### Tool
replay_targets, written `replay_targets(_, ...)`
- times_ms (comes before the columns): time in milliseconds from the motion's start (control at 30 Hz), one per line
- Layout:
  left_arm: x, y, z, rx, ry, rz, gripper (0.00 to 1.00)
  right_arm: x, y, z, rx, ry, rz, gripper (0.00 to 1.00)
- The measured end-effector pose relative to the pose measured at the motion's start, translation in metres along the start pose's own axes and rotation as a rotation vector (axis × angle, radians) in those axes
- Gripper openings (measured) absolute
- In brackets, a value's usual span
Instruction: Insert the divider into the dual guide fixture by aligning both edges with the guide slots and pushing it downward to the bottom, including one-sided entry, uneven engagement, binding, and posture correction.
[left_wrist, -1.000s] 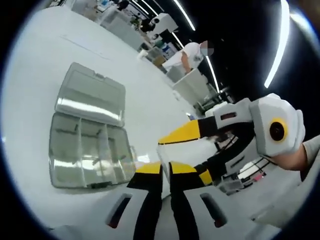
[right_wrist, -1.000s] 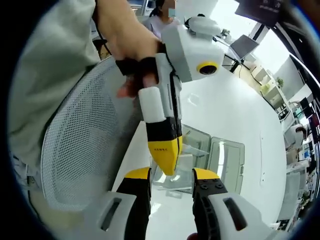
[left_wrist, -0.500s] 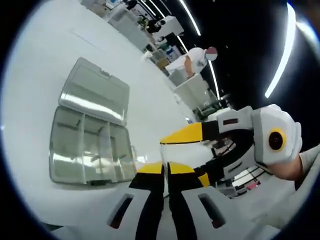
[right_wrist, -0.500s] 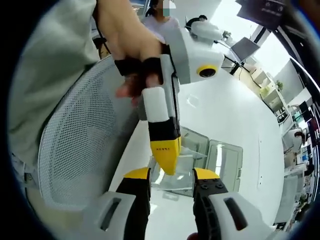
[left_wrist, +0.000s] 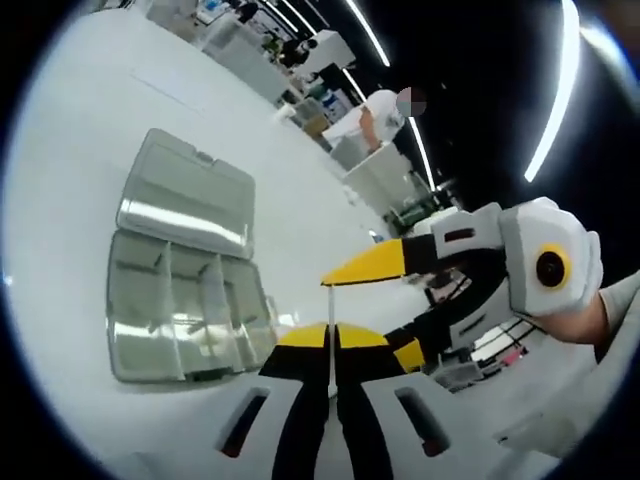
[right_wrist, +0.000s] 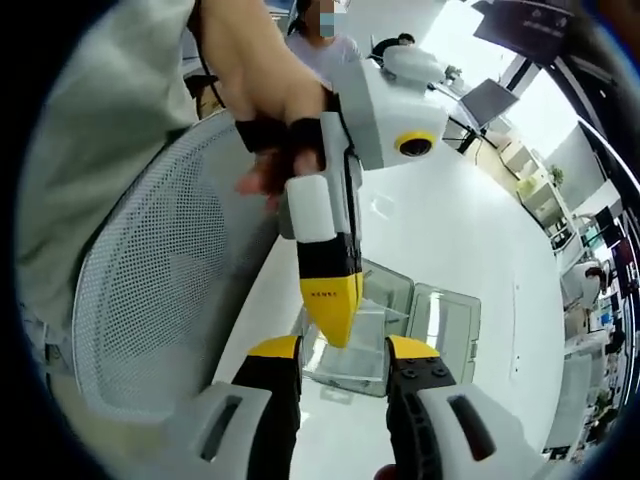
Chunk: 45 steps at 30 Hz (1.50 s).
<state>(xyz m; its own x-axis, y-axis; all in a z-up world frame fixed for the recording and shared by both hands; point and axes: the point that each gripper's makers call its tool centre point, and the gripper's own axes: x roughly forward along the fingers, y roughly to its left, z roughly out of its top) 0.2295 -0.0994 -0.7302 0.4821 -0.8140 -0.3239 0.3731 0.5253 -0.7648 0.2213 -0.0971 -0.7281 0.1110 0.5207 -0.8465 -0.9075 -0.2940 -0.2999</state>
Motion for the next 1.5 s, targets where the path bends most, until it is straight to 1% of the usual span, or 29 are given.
replay_targets(67,-0.002,-0.001,-0.001,0.012,0.005,-0.007,0.0,-0.001,0.0,0.0,0.006,-0.002,0.004,0.29)
replay_targets(133,-0.003,-0.001,0.0,0.046,0.012,-0.018,0.0,-0.002,0.0,0.0,0.006,-0.002,0.002,0.28)
replay_targets(200,-0.004,-0.001,-0.001,0.086,0.021,-0.021,0.0,-0.003,-0.001,-0.001,0.012,-0.004,0.003,0.28)
replay_targets(267,-0.005,-0.002,-0.001,0.135,0.025,-0.043,0.0,-0.005,-0.003,0.0,0.019,-0.009,0.004,0.28)
replay_targets(300,-0.006,-0.001,-0.003,0.173,0.036,-0.047,0.0,-0.005,-0.004,0.0,0.023,-0.011,0.004,0.28)
replay_targets(367,-0.007,-0.003,-0.004,0.207,0.041,-0.062,0.0,-0.007,-0.006,0.0,0.028,-0.015,0.003,0.27)
replay_targets(433,-0.008,-0.004,-0.004,0.21,0.048,-0.069,0.0,-0.008,-0.006,-0.001,0.026,-0.013,0.009,0.25)
replay_targets(500,-0.009,-0.003,-0.004,0.259,0.06,-0.071,0.0,-0.008,-0.005,-0.002,0.033,-0.013,0.017,0.23)
replay_targets(567,-0.009,-0.005,-0.006,0.283,0.076,-0.074,0.0,-0.009,-0.003,-0.002,0.025,-0.01,0.03,0.18)
replay_targets(600,-0.01,-0.005,-0.006,0.324,0.08,-0.076,0.0,-0.009,-0.003,-0.002,0.022,-0.011,0.028,0.17)
replay_targets(667,-0.01,-0.008,-0.006,0.359,0.083,-0.087,0.0,-0.01,-0.004,-0.001,0.032,-0.016,0.034,0.17)
replay_targets(733,-0.01,-0.008,-0.007,0.402,0.087,-0.087,0.0,-0.012,-0.004,0.0,0.031,-0.018,0.042,0.14)
replay_targets(800,-0.009,-0.009,-0.006,0.422,0.078,-0.091,0.0,-0.012,-0.005,0.001,0.037,-0.022,0.051,0.13)
replay_targets(1000,-0.01,-0.01,-0.009,0.495,0.09,-0.105,0.0,-0.013,-0.006,0.006,0.053,-0.034,0.078,0.06)
replay_targets(1167,-0.011,-0.009,-0.008,0.561,0.097,-0.103,0.0,-0.013,-0.003,0.006,0.052,-0.029,0.108,0.03)
replay_targets(1267,-0.012,-0.011,-0.009,0.603,0.103,-0.114,0.0,-0.013,-0.001,0.007,0.056,-0.03,0.123,0.02)
replay_targets(1500,-0.011,-0.011,-0.008,0.642,0.112,-0.119,0.0,-0.015,-0.002,0.008,0.077,-0.034,0.155,0.0)
